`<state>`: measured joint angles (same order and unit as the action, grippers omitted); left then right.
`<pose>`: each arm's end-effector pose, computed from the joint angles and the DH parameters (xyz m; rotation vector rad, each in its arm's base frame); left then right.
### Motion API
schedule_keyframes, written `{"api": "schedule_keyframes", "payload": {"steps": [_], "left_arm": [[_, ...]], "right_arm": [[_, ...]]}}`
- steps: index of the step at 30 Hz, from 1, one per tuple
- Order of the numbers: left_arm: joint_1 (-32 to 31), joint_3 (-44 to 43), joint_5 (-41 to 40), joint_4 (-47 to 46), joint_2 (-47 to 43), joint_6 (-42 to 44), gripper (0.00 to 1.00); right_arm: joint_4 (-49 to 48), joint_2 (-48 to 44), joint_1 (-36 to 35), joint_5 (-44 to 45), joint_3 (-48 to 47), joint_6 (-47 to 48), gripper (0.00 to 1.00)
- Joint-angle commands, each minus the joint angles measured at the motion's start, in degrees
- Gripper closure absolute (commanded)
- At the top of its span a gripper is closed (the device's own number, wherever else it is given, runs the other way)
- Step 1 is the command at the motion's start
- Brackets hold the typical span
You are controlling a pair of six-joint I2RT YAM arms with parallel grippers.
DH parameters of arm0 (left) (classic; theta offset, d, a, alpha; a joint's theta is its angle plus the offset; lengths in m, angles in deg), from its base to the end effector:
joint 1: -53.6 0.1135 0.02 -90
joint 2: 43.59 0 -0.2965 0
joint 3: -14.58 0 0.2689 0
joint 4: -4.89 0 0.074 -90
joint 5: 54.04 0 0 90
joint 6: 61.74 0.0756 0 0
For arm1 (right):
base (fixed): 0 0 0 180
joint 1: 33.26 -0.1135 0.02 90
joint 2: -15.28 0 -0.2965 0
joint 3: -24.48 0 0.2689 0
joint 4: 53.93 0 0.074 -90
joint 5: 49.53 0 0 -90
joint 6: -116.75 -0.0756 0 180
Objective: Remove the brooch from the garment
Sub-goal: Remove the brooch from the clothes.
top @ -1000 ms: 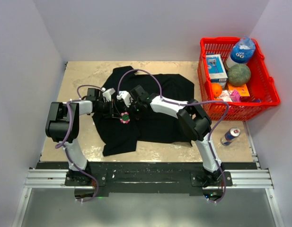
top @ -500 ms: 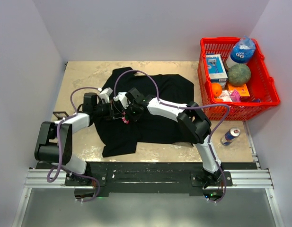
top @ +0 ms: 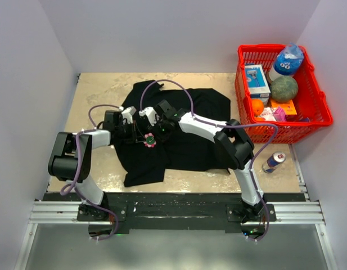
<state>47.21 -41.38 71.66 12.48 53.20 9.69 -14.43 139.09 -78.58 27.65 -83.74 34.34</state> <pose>0.3413 -0.0826 0.1308 0.0372 2.4182 -0.9518 0.3597 0.3876 0.1665 -1.2330 2.2730 0.5375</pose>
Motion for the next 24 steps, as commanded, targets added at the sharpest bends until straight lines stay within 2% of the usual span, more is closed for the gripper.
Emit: {"api": "schedule_keyframes", "payload": {"steps": [1, 6, 12, 13, 18, 19, 21, 22, 24], "left_arm": [[0.2, -2.9, -3.2, 4.2, 0.9, 6.5, 1.0], [0.1, -3.8, -4.2, 5.0, 1.1, 9.1, 0.99], [-0.1, -3.5, -3.1, 5.2, -2.0, 15.5, 0.74], [-0.1, -3.3, -2.7, 5.2, -3.7, 17.3, 0.68], [-0.1, -2.6, -0.5, 5.2, -10.8, 24.6, 0.56], [-0.1, -3.3, -0.4, 7.5, -12.1, 26.5, 0.53], [-0.2, -3.9, -0.5, 8.2, -13.5, 28.0, 0.51], [-0.4, -4.1, -0.2, 8.3, -14.8, 29.3, 0.44], [-2.0, -4.0, -0.2, 8.2, -15.9, 31.1, 0.44]], "right_arm": [[1.6, -2.1, 1.5, -2.3, -3.5, 3.2, 0.66], [1.0, -0.1, 2.1, -4.1, -3.3, 4.2, 0.65], [0.9, 2.6, 2.7, -6.7, -4.3, 4.4, 0.67], [1.1, 2.7, 2.6, -7.1, -4.7, 4.4, 0.68], [1.3, 3.0, 2.8, -9.1, -6.1, 3.7, 0.73], [1.2, 3.1, 2.8, -9.8, -6.4, 3.6, 0.73], [1.2, 3.1, 2.8, -10.5, -6.5, 3.2, 0.75], [1.2, 3.1, 2.8, -10.8, -6.6, 3.1, 0.75], [1.3, 3.2, 2.9, -11.2, -6.7, 2.6, 0.76]]}}
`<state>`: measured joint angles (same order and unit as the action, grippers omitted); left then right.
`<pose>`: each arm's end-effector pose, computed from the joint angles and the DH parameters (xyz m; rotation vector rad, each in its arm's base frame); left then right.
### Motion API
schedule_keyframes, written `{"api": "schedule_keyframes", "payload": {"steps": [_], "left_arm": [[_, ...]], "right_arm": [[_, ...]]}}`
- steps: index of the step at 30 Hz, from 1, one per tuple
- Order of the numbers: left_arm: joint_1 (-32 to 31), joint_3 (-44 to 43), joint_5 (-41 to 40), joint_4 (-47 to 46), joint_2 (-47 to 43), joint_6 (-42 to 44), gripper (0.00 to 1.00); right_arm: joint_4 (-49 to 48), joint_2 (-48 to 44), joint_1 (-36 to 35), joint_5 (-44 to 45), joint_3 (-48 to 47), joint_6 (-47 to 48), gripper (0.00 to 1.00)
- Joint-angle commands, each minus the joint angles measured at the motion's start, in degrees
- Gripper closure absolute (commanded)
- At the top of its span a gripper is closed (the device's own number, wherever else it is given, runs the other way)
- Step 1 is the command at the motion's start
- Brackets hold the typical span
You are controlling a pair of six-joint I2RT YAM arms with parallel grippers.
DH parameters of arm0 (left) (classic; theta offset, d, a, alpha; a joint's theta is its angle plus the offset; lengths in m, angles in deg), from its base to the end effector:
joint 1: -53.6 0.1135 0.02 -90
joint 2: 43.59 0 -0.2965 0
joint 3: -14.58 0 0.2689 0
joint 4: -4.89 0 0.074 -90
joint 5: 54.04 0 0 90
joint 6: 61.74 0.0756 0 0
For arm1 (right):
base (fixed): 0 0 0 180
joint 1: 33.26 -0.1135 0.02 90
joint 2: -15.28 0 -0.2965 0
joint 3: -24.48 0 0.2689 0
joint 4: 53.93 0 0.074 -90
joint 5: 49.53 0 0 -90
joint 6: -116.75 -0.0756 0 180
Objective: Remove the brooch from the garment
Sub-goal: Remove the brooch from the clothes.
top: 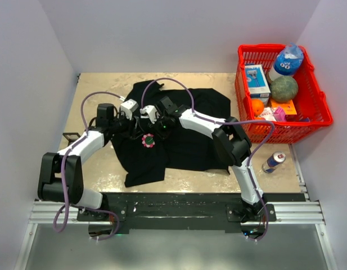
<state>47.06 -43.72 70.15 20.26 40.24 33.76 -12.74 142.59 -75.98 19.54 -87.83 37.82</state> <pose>0.3270 -0.0802 0.2030 0.5393 2.1602 -0.6872 0.3783 0.3861 0.1596 -1.3021 2.2455 0.6753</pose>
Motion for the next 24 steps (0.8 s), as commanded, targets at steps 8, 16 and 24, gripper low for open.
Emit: {"api": "schedule_keyframes", "payload": {"steps": [8, 16, 24], "left_arm": [[-7.0, 5.7, -4.4, -8.4, -4.6, 12.3, 0.41], [-8.9, 7.8, -6.2, -16.8, 0.1, 14.4, 0.39], [-10.2, 5.0, -5.8, -20.0, 3.4, 21.4, 0.44]], "right_arm": [[0.1, 0.2, 1.7, -6.6, -2.4, -3.9, 0.78], [0.7, 1.3, 6.3, -14.2, -0.2, -5.3, 0.79], [0.0, 3.0, 6.9, -19.4, -1.7, -7.0, 0.84]]}}
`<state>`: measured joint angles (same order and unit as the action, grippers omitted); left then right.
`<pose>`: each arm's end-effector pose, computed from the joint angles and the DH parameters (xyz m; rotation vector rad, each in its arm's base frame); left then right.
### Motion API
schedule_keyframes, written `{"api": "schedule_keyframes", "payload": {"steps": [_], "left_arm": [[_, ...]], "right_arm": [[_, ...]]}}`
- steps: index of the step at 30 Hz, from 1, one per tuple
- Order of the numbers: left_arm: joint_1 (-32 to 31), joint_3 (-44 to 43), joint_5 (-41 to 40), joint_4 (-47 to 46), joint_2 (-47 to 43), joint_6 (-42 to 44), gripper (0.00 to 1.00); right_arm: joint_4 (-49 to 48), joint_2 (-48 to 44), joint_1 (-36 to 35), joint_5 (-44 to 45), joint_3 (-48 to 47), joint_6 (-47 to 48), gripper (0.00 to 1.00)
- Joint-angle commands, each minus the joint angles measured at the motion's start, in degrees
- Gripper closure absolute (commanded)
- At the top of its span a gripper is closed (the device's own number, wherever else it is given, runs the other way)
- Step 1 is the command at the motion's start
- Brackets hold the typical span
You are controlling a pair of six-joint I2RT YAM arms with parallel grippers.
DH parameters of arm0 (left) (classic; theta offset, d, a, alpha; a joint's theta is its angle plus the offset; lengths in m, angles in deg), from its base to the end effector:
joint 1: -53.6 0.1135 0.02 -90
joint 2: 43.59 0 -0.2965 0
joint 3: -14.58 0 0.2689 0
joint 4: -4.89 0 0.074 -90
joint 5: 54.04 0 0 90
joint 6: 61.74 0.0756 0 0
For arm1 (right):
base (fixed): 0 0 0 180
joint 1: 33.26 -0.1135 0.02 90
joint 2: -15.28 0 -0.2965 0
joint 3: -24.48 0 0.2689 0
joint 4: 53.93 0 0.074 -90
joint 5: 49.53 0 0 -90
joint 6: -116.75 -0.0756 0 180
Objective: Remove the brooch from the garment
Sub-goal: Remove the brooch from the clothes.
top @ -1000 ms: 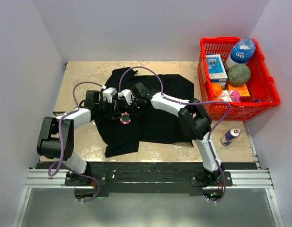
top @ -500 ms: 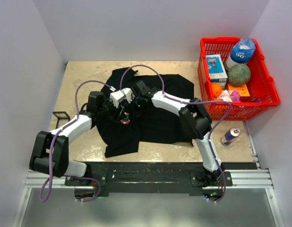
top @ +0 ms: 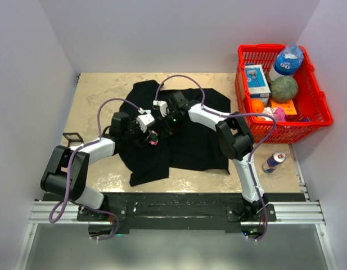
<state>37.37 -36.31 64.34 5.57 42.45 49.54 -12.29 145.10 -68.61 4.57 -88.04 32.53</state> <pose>0.3100 -0.1277 0.1722 0.9473 1.9316 -0.4909 0.4118 0.3465 0.1454 -1.1340 2.3553 1.0002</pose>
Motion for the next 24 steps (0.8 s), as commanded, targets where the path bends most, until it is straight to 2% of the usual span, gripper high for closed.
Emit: {"api": "schedule_keyframes", "payload": {"steps": [1, 11, 14, 18, 20, 22, 24], "left_arm": [[-0.6, -3.1, 0.0, -5.3, 1.8, 6.3, 0.44], [-0.6, -5.0, -1.4, -0.6, 4.5, 8.8, 0.49], [-0.6, -5.2, -1.4, 1.9, 4.7, 8.5, 0.56], [-0.5, -6.0, -0.9, 8.1, 4.9, 7.9, 0.75], [-0.5, -6.4, -0.3, 11.4, 5.4, 7.1, 0.79], [-0.4, -7.8, 1.3, 14.7, 6.4, 5.5, 0.81], [-0.3, -9.8, 4.3, 18.3, 7.4, 3.1, 0.76]], "right_arm": [[-0.9, 0.6, -0.5, -5.2, -1.6, -2.2, 0.86], [-2.3, 1.0, -0.4, -7.2, -2.2, -4.5, 0.9], [-3.3, 1.0, -0.6, -7.9, -2.4, -5.3, 0.91], [-3.2, 1.0, -0.7, -7.5, -2.5, -5.3, 0.93], [-3.3, 0.8, -0.8, -7.0, -2.6, -5.3, 0.94], [-3.2, 0.3, -0.9, -5.9, -2.8, -5.3, 0.96], [-3.0, -0.2, -1.4, -4.5, -3.1, -5.3, 0.97]]}}
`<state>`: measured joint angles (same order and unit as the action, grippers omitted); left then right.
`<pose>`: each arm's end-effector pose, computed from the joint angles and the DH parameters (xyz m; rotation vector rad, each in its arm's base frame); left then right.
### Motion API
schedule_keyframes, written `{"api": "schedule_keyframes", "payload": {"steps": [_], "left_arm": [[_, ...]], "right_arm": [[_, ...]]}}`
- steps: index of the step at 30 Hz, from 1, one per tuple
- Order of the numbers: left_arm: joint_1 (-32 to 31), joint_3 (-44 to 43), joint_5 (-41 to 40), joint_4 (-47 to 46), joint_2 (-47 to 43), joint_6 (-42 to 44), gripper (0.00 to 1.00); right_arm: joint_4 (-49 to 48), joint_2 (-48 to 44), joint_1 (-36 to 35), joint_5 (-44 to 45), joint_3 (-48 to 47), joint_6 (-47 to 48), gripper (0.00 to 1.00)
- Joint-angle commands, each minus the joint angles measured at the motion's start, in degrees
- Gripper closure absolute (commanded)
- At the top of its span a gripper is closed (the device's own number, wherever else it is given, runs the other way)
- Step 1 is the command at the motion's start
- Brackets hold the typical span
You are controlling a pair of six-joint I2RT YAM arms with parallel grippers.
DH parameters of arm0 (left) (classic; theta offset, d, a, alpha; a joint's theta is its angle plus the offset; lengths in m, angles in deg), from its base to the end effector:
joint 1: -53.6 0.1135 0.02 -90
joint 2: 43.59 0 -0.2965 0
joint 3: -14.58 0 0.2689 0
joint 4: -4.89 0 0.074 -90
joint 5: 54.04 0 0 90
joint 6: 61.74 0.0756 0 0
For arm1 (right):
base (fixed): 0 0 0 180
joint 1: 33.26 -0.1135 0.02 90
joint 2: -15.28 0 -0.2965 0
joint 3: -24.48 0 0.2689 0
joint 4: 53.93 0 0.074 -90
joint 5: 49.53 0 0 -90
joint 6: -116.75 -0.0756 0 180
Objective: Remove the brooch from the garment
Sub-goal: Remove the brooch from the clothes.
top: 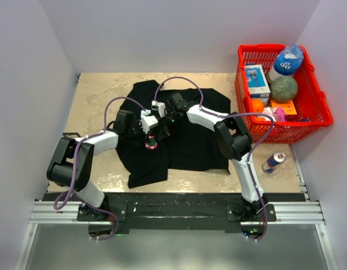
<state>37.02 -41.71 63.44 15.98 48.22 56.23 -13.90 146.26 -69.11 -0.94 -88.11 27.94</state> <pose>0.3208 -0.1319 0.1511 1.0815 2.0486 -0.4699 0.4068 0.3557 0.1412 -1.0886 2.3754 1.1563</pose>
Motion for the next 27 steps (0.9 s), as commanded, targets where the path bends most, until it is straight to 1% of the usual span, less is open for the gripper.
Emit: {"api": "schedule_keyframes", "payload": {"steps": [1, 2, 5, 10, 12, 13, 14, 17, 20, 21, 26, 27], "left_arm": [[0.2, -5.4, 6.6, 9.2, 2.2, -4.6, 0.72], [0.8, -6.4, 8.0, 12.1, 2.8, -5.5, 0.64], [1.5, -8.8, 10.0, 13.8, 5.0, -10.2, 0.54], [3.5, -10.7, 10.8, 13.5, 9.3, -16.1, 0.52], [5.7, -10.8, 10.0, 12.7, 10.4, -19.3, 0.51], [7.2, -10.7, 11.2, 12.2, 10.4, -20.3, 0.5], [10.0, -10.3, 12.1, 12.0, 10.4, -21.0, 0.47], [13.8, -10.0, 14.5, 13.0, 9.7, -19.8, 0.44], [14.9, -10.0, 18.7, 13.2, 9.1, -19.4, 0.43], [14.9, -10.4, 21.2, 13.3, 9.4, -20.0, 0.43], [14.9, -10.4, 26.6, 9.8, 11.2, -24.6, 0.43], [14.9, -10.6, 29.4, 9.5, 12.1, -25.4, 0.44]], "right_arm": [[-1.3, -1.7, -1.1, 2.4, -3.0, -0.8, 0.99], [-1.3, -2.0, -1.3, 2.9, -3.1, -0.8, 1.0], [-1.1, -2.4, -2.1, 4.0, -3.4, 0.0, 1.0], [-1.1, -3.1, -3.0, 4.3, -3.9, 0.8, 1.0], [-1.0, -3.7, -3.1, 4.7, -3.9, 0.9, 1.0], [-0.4, -3.9, -3.1, 4.8, -3.9, 1.5, 1.0], [0.1, -4.3, -3.1, 4.9, -3.9, 2.1, 1.0], [1.6, -6.5, -3.0, 4.5, -3.5, 4.5, 1.0], [2.0, -7.7, -3.0, 4.5, -2.9, 5.5, 1.0], [2.1, -7.7, -3.0, 4.5, -3.1, 5.7, 1.0], [2.1, -7.3, -3.4, 5.5, -4.0, 6.5, 1.0], [2.2, -7.5, -3.6, 5.7, -4.1, 6.6, 1.0]]}}
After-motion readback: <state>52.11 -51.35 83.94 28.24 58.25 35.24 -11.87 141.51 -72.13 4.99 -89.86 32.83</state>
